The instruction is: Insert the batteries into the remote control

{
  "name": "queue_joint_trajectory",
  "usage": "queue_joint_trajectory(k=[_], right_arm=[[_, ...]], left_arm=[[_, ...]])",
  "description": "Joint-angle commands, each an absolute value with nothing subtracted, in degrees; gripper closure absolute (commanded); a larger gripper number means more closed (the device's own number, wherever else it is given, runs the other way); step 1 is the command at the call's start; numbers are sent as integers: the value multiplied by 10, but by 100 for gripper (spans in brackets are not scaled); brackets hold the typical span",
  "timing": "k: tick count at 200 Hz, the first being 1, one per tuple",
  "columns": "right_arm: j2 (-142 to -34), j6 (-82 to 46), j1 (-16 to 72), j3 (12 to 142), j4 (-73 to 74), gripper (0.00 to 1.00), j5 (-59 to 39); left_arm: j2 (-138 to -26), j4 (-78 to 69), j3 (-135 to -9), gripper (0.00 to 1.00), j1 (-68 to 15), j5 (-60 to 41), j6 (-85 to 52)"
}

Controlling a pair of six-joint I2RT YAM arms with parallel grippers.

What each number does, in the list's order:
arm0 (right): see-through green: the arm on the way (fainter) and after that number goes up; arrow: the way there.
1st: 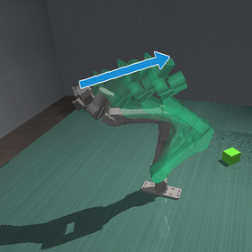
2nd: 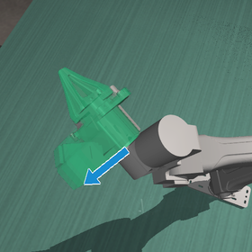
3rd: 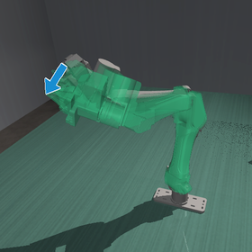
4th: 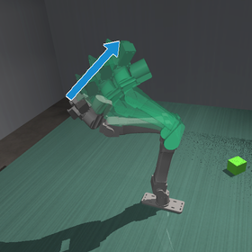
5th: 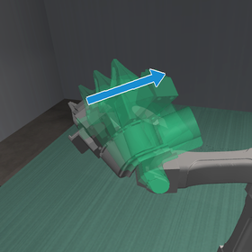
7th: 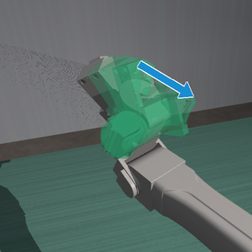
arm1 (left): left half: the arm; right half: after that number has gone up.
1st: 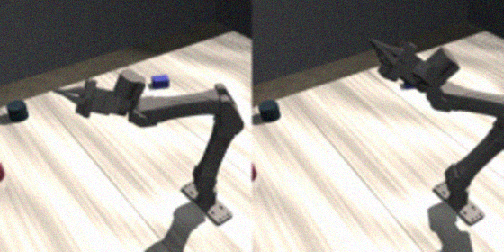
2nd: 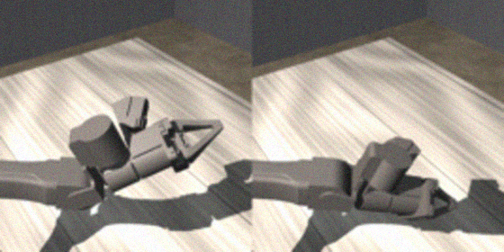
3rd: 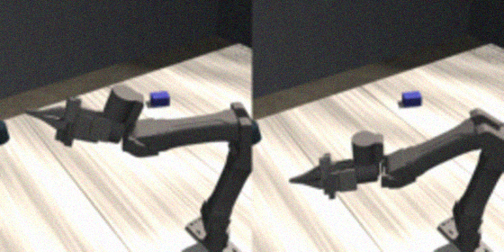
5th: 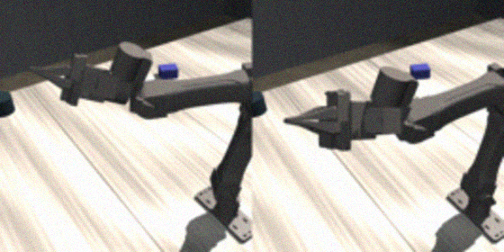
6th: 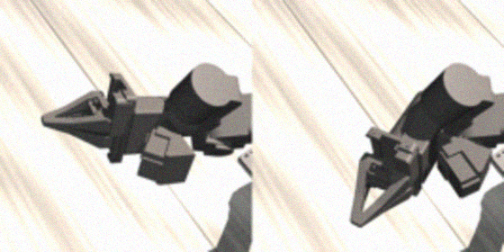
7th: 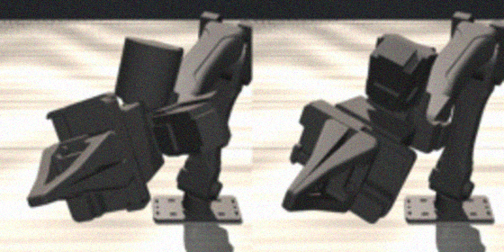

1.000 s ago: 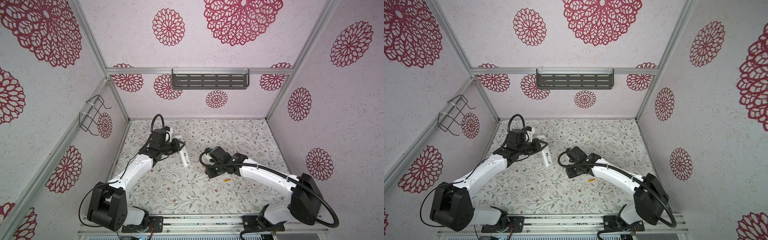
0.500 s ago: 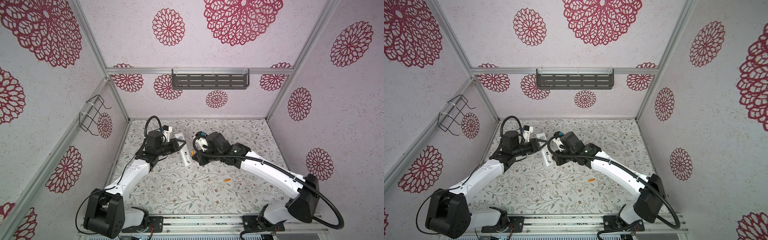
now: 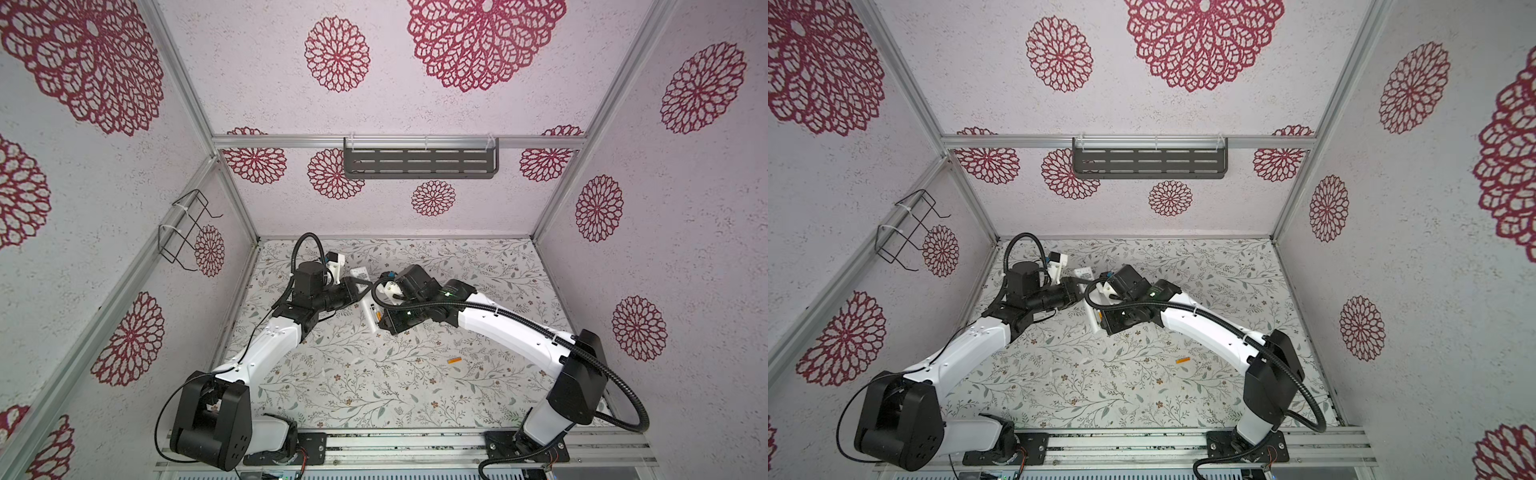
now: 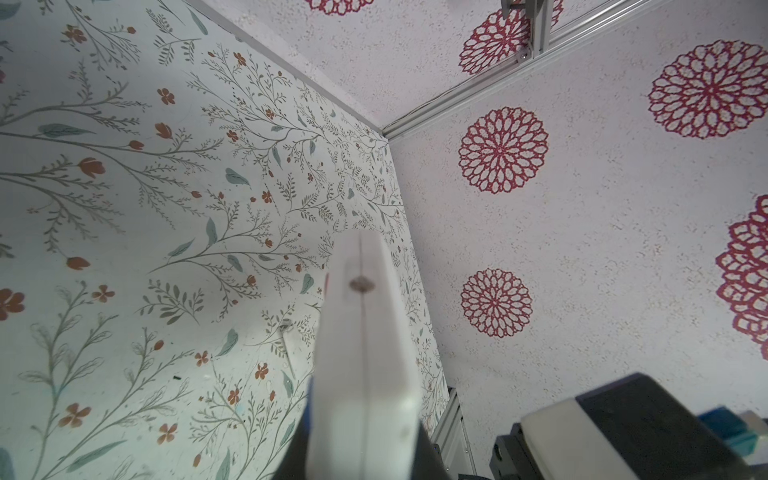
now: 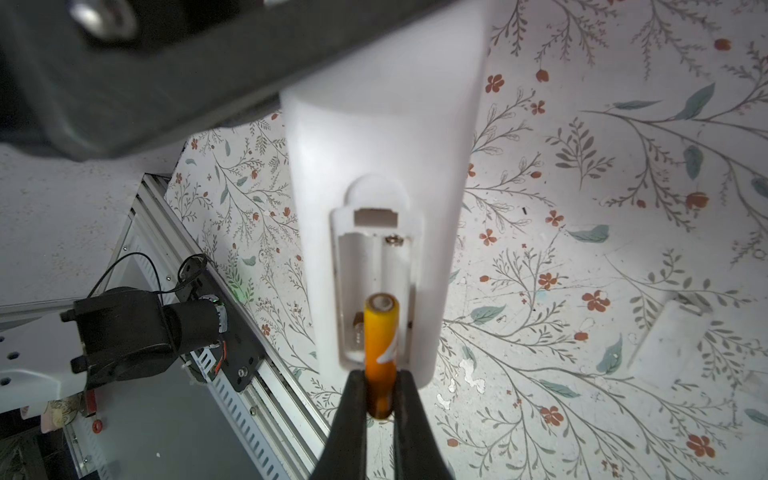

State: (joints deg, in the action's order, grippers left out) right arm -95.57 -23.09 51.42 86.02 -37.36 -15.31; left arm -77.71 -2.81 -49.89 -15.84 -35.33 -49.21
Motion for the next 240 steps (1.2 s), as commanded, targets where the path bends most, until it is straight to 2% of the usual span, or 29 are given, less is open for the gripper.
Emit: queue_joint_trajectory(k=[1, 200, 240], right_arm=[[-964, -223, 515, 887, -394, 100, -159], [-1064, -219, 501, 993, -493, 100, -201], [-1072, -223, 498, 999, -500, 95, -204]], left_arm=[[-778, -52, -512, 100, -156, -360, -500], [-773, -45, -502, 100, -160, -367, -487], [-774, -46, -503, 100, -159, -370, -484]])
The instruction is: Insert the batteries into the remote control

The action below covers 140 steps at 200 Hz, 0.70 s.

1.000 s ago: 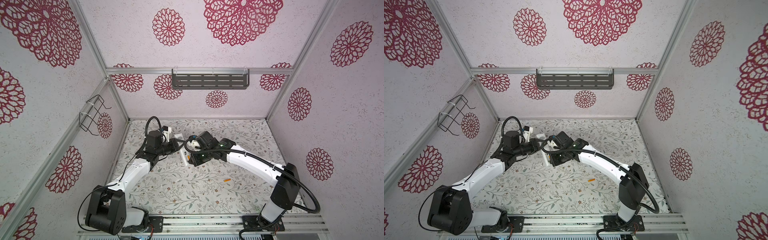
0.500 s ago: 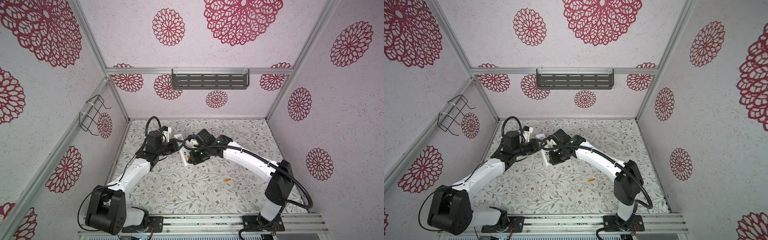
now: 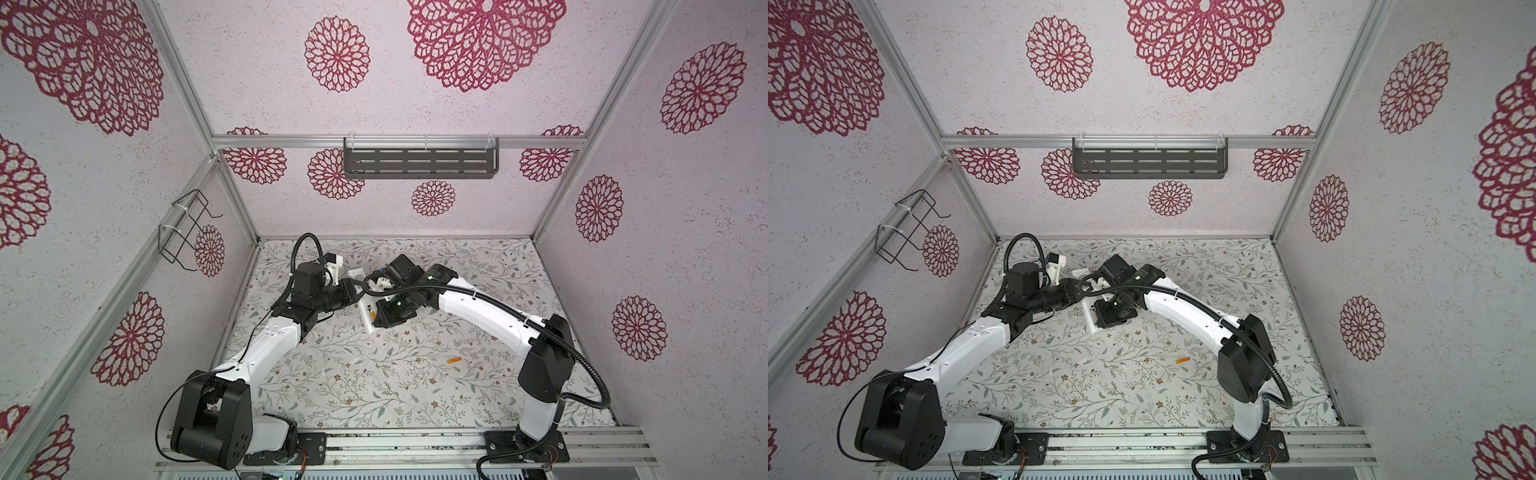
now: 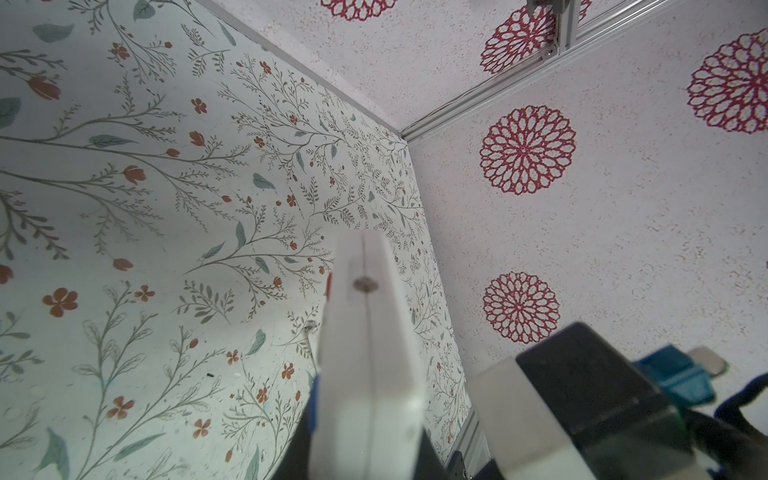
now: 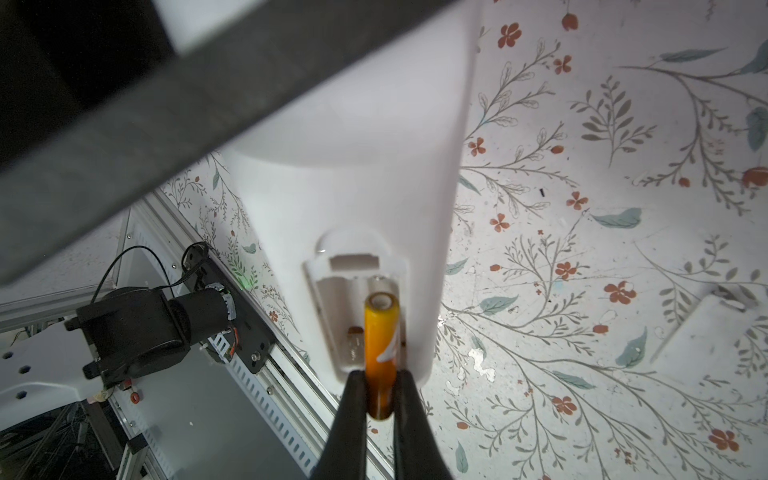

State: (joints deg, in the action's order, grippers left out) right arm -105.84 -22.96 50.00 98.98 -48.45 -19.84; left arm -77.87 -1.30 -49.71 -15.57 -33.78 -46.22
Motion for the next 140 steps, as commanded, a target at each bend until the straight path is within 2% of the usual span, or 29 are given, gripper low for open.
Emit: queue_joint_trajectory(k=[1, 63, 140], right_arm=[[-1072, -223, 498, 999, -500, 94, -204], [-1077, -225, 493, 1006, -503, 85, -207], [-1073, -224, 489, 1008, -502, 80, -204]], left_arm=[[-775, -46, -503, 100, -159, -370, -484], [-777, -50, -502, 100, -160, -373, -485], [-777, -55, -498, 100, -162, -373, -489]])
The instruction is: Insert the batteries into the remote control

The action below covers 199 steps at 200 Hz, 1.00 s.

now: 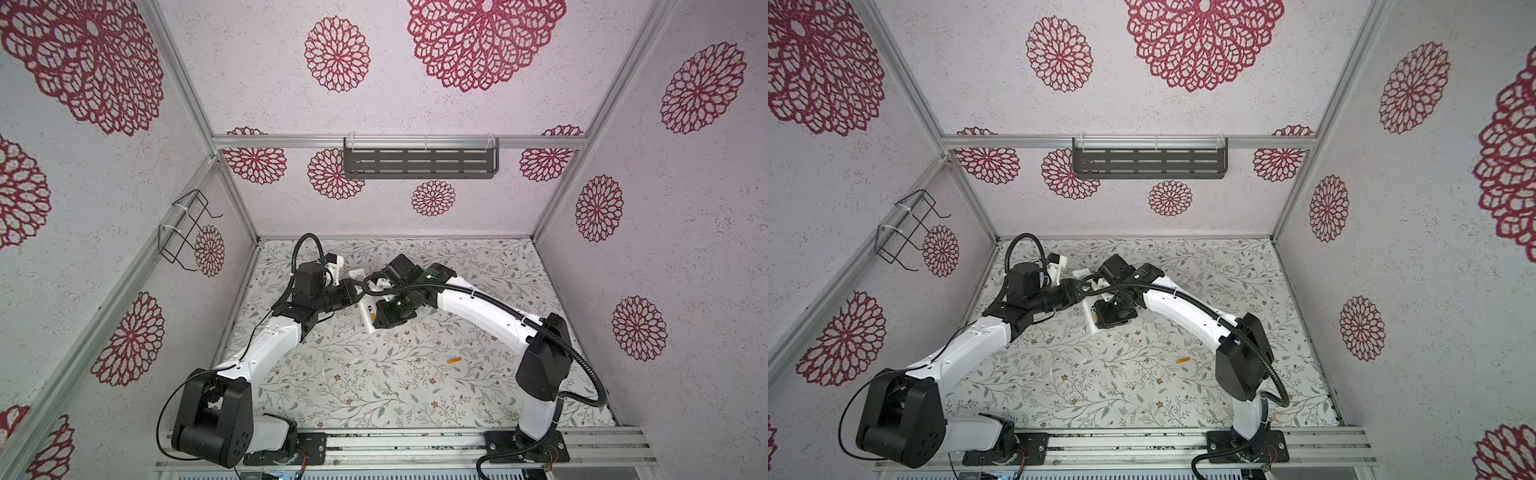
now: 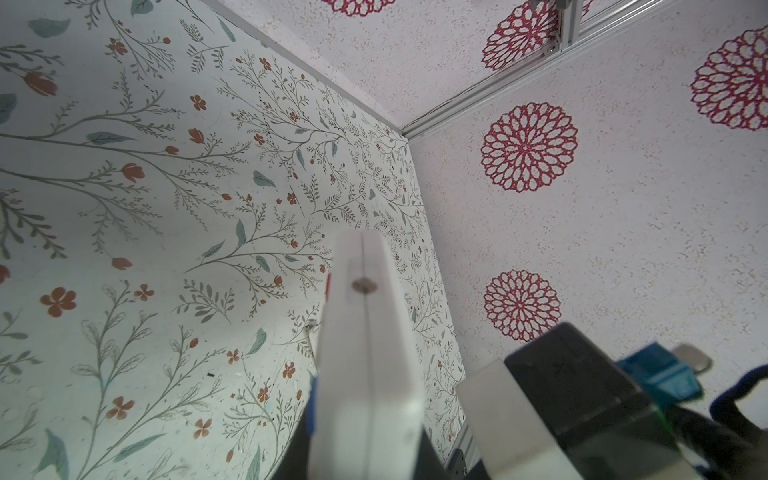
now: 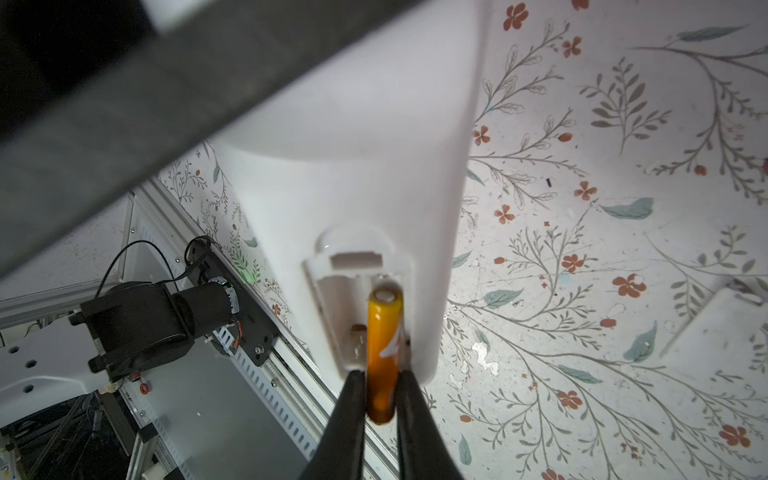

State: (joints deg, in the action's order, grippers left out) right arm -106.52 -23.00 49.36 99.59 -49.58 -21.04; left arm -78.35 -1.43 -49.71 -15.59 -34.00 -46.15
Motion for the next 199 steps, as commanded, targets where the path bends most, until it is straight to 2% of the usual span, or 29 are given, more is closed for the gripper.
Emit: queue_joint_trajectory(k=[1, 40, 119, 137, 178, 199], right_arm=[[-1073, -224, 489, 1008, -502, 80, -203], [-1071, -223, 488, 1010, -506, 79, -204], [-1069, -218, 483, 1022, -516, 61, -197], [-1074, -217, 481, 1030, -519, 61, -198], [-1078, -215, 481, 1030, -522, 69, -204], [-1075, -214, 479, 1026, -520, 69, -202]], left_arm=[[-777, -55, -498, 100, -162, -373, -489], [-778, -58, -497, 100, -165, -370, -490], [-785, -77, -491, 100, -171, -369, -505], [-787, -81, -491, 100, -171, -371, -507], [-791, -102, -484, 100, -171, -370, -522], [-794, -104, -481, 100, -170, -361, -526]])
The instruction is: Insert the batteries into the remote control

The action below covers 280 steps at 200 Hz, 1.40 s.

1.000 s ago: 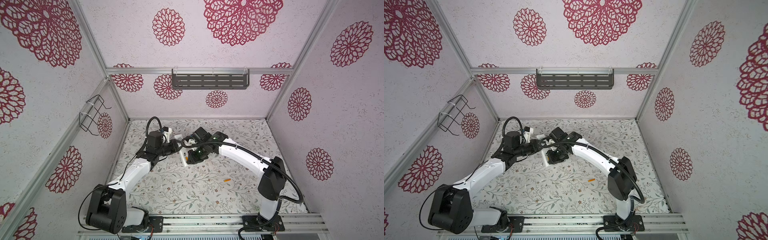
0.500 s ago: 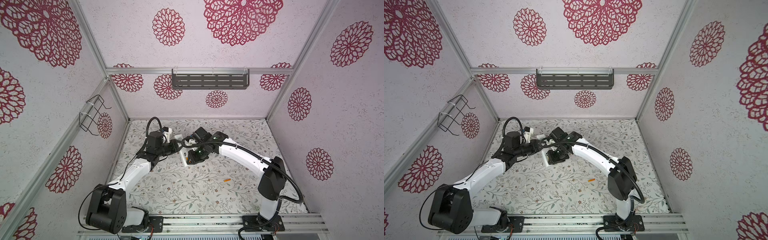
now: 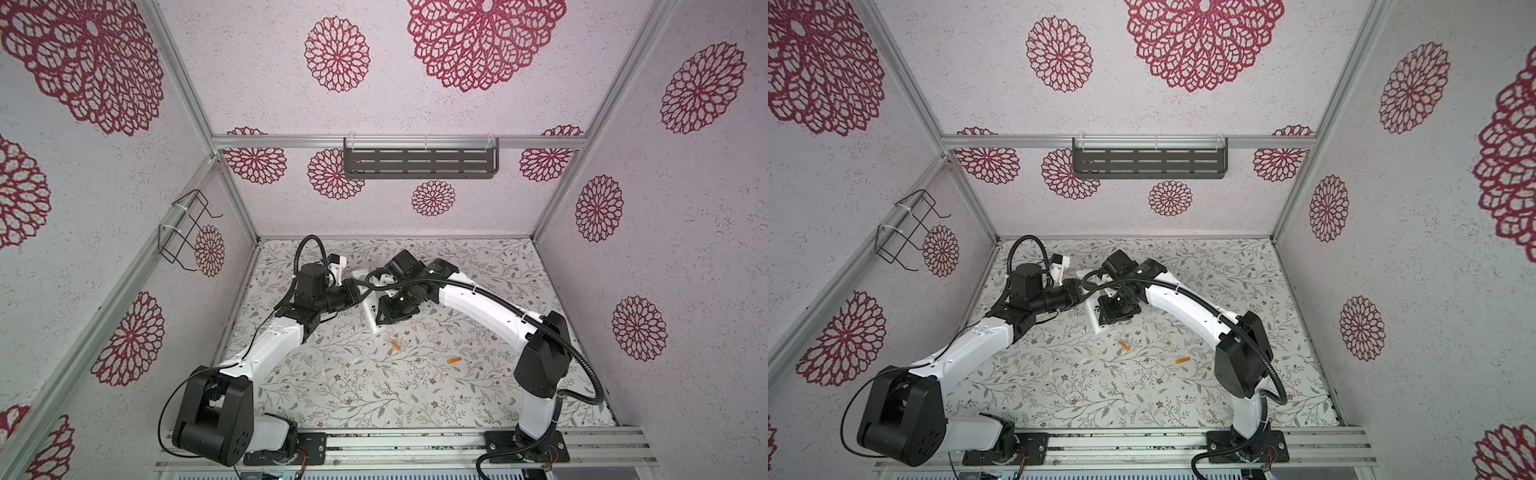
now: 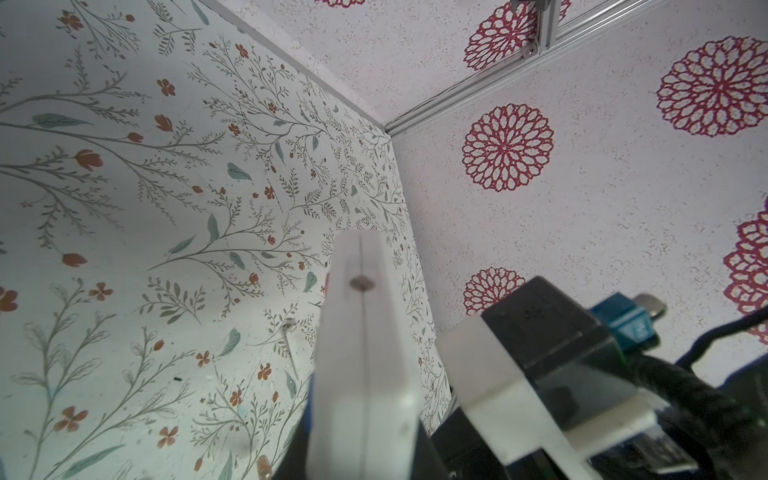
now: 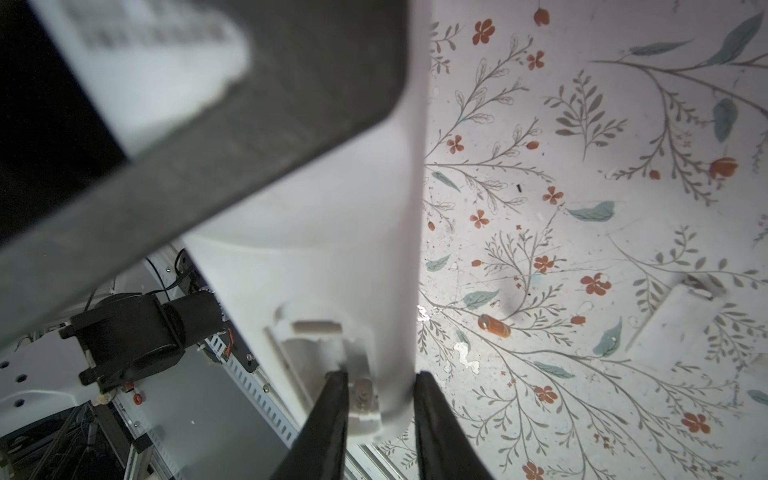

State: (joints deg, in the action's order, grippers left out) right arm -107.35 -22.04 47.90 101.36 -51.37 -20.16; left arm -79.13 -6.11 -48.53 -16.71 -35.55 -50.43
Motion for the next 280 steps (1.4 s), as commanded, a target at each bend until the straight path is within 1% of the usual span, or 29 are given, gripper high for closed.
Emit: queue_joint_trajectory(k=[1, 28, 52, 90, 122, 157, 187, 207, 243, 280], right_arm=[[-1075, -214, 479, 1026, -520, 69, -201], [-1065, -218, 476, 1022, -519, 62, -192], [-1050, -222, 473, 1013, -519, 59, -187], [-1013, -237, 462, 970, -521, 49, -169], [-985, -227, 449, 919, -518, 47, -164], [-983, -147, 439, 862, -507, 45, -156], [-1019, -48, 438, 859, -518, 39, -123], [-1046, -6, 437, 857, -509, 37, -119], [-1096, 44, 437, 875, -491, 38, -133], [-1141, 95, 437, 891, -510, 41, -143]], left_arm=[[-794, -103, -481, 100, -170, -360, -526], [-792, -63, -476, 100, -156, -339, -509], [-788, -76, -448, 100, -129, -343, -516], [-776, -60, -432, 100, -109, -339, -501], [-769, -54, -422, 100, -104, -337, -498], [-759, -55, -406, 100, -99, -338, -501], [-739, -56, -388, 100, -89, -340, -511], [-719, -63, -367, 100, -82, -339, -523], [-679, -61, -335, 100, -72, -327, -532], [-662, -56, -329, 100, -60, -327, -535]])
